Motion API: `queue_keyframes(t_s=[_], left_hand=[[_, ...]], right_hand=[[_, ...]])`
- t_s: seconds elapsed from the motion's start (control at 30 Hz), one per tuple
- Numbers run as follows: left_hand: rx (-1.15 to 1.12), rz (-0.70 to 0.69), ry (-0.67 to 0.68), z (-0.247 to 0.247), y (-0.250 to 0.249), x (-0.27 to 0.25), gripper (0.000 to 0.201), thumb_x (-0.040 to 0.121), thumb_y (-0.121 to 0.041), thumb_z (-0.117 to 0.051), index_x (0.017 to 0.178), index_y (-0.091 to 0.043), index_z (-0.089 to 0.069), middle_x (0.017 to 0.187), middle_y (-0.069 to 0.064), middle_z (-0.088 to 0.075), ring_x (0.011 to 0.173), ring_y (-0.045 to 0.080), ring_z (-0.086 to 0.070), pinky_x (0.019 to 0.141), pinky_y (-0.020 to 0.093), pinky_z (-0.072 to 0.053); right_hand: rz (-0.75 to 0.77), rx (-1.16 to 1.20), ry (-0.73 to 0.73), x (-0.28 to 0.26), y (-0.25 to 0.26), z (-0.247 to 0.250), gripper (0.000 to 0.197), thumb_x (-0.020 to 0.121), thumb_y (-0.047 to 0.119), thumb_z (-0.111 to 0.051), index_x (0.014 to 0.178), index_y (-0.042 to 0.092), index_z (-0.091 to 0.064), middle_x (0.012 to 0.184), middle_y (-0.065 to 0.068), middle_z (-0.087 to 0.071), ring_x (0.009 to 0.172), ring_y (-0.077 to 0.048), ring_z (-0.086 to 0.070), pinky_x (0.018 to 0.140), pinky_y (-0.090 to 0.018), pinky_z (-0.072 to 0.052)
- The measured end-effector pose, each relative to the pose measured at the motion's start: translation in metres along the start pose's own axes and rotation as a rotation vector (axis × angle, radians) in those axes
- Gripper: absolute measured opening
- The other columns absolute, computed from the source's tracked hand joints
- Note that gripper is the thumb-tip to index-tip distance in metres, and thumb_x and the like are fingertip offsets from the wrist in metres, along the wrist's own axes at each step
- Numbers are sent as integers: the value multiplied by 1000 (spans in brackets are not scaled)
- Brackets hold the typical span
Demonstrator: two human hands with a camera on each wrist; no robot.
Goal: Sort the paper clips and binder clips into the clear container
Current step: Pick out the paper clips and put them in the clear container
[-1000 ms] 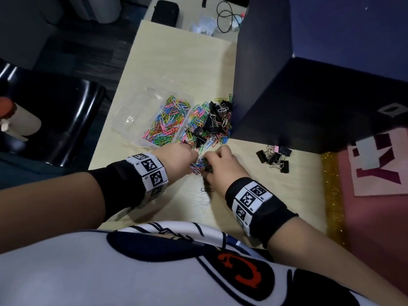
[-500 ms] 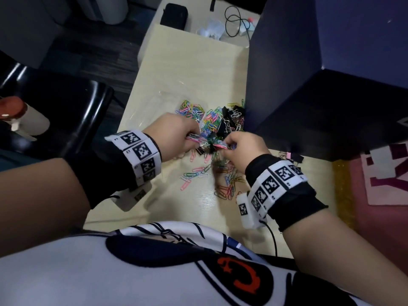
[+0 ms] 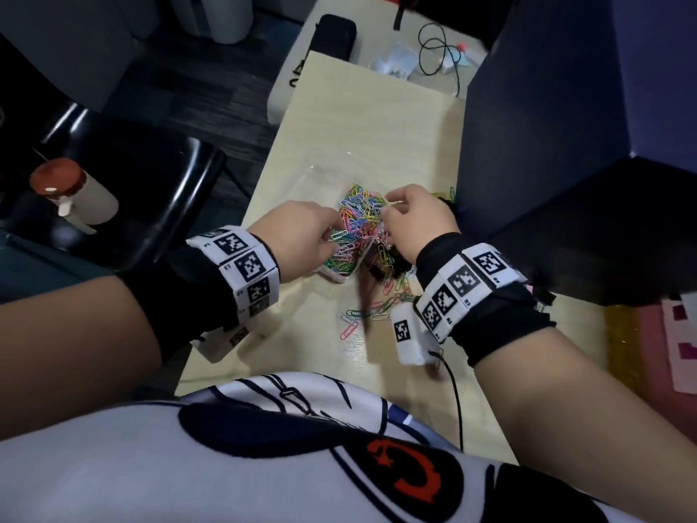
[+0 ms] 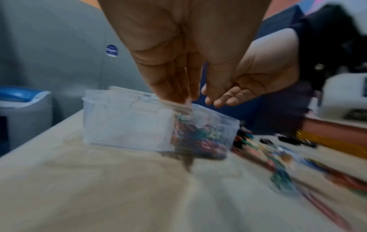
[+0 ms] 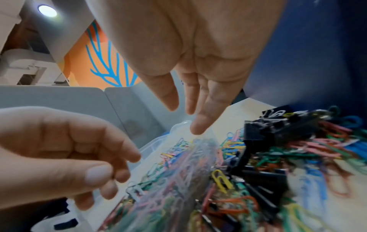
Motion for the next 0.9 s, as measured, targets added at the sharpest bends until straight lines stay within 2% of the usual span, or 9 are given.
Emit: queue_keyframes(t_s=[0.1,0.17,0.27,0.4,0.53,0.63,0.7,0.8,0.9], left_hand=[[111,-136,69,-14,-10,-8,44,86,-47,-57,119,-19,-58,112,5,-56,104,27,-56,89,36,-46],[238,-209,109,-24,-16,-11,45,86,-53,-52,115,-18,-58,110,4,-55,105,26,-54,87,38,-47],[381,-219,112,-29,-21,-10,41,91,-53,-43,110,-19,-57,106,2,-57,103,26,-55,81,39,-48],[432,-192,104,-31,-26,-6,32,94,-44,-41,105,-19,-58,106,2,-60,103,27,-56,78,37,-44],[400,-201,78,-30,-30,-6,24,93,-34,-42,97,-18,-60,102,1,-61,100,27,-57,77,36,-44],[412,-189,90,-26,-29,-10,22,92,-32,-43,94,-18,-60,98,1,-61,97,27,-58,75,35,-42],[448,-177,112,-23,-29,-12,19,89,-31,-46,92,-19,-60,95,1,-61,94,27,-59,74,35,-42],[488,-122,110,-19,-32,-15,18,84,-32,-50,96,-21,-57,98,2,-59,91,27,-57,72,34,-39],[470,-127,23,-19,-44,-21,36,84,-36,-55,115,-18,-49,110,6,-53,100,30,-52,77,38,-39]], right_hand=[[-37,-181,-18,-8,-14,11,21,94,23,-48,109,17,-62,107,-6,-66,99,-27,-62,89,-35,-50],[-64,-370,65,-17,-27,13,23,95,23,-46,107,16,-64,108,-9,-67,101,-29,-60,85,-32,-48],[-105,-561,233,-32,-49,7,19,91,27,-52,105,20,-64,111,-7,-65,102,-27,-60,83,-30,-46],[23,-505,276,-56,-69,-14,36,84,41,-64,117,29,-56,124,-4,-45,115,-25,-48,101,-36,-42],[182,-501,178,-72,-77,-22,18,88,30,-59,105,27,-60,113,-3,-46,116,-24,-43,95,-39,-44],[138,-548,259,-75,-88,-14,21,89,19,-54,108,23,-59,116,-4,-48,115,-25,-43,97,-38,-42],[97,-552,308,-76,-95,-3,21,87,18,-54,106,25,-61,114,-2,-49,112,-23,-47,97,-35,-42],[36,-476,206,-73,-100,20,15,89,28,-56,103,26,-62,110,-2,-49,105,-22,-54,94,-31,-45],[-73,-454,131,-72,-107,38,30,87,33,-61,114,21,-56,120,-5,-46,107,-23,-54,92,-30,-43]])
Point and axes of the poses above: each hand's wrist, its own x-axis towards the middle knuckle, its own z-axis out of the back of the hand, y = z × x, the point moved 4 cm from there along x, towards the middle knuckle
